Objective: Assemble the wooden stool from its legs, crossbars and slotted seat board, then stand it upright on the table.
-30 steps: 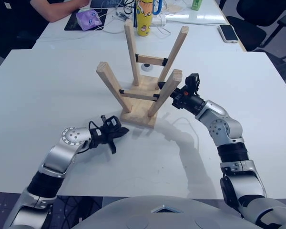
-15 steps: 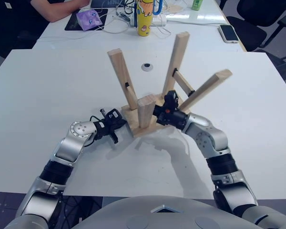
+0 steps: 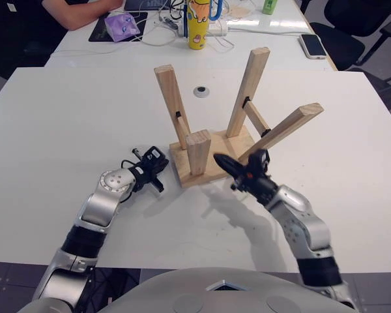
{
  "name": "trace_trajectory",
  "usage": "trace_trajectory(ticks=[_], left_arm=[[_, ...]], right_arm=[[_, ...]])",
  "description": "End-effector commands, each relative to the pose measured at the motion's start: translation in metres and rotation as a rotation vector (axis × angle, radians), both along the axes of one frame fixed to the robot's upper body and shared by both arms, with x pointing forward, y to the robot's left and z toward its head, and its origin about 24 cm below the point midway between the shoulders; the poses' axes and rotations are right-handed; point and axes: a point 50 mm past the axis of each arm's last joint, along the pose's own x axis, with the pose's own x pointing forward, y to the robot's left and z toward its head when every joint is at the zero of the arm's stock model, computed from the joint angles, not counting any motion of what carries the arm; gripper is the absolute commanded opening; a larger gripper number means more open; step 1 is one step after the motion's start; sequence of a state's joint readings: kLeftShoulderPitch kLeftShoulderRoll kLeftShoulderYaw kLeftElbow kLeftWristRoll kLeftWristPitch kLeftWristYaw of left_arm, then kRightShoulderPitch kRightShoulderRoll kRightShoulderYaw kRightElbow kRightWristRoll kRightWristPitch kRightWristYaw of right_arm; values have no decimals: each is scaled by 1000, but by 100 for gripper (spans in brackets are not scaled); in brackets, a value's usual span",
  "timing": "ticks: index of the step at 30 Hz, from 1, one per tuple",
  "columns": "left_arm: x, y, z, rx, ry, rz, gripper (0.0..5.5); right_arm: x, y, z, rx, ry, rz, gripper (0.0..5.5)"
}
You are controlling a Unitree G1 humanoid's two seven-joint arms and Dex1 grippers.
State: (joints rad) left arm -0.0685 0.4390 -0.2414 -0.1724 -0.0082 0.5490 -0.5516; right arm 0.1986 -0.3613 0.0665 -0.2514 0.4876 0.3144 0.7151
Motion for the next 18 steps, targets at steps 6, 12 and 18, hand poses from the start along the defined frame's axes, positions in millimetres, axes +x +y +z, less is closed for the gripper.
trace_trajectory(ticks=[6, 12, 18], left_arm=[[-33, -10, -4, -8, 88, -3, 0], [-33, -23, -8, -10, 105, -6, 0], [-30, -27, -15, 11, 131, -27, 0]], right_arm=[[17, -86, -15, -379, -5, -470, 3], [47, -76, -22, -425, -29, -480, 3], [39, -33, -36, -326, 35, -176, 3]])
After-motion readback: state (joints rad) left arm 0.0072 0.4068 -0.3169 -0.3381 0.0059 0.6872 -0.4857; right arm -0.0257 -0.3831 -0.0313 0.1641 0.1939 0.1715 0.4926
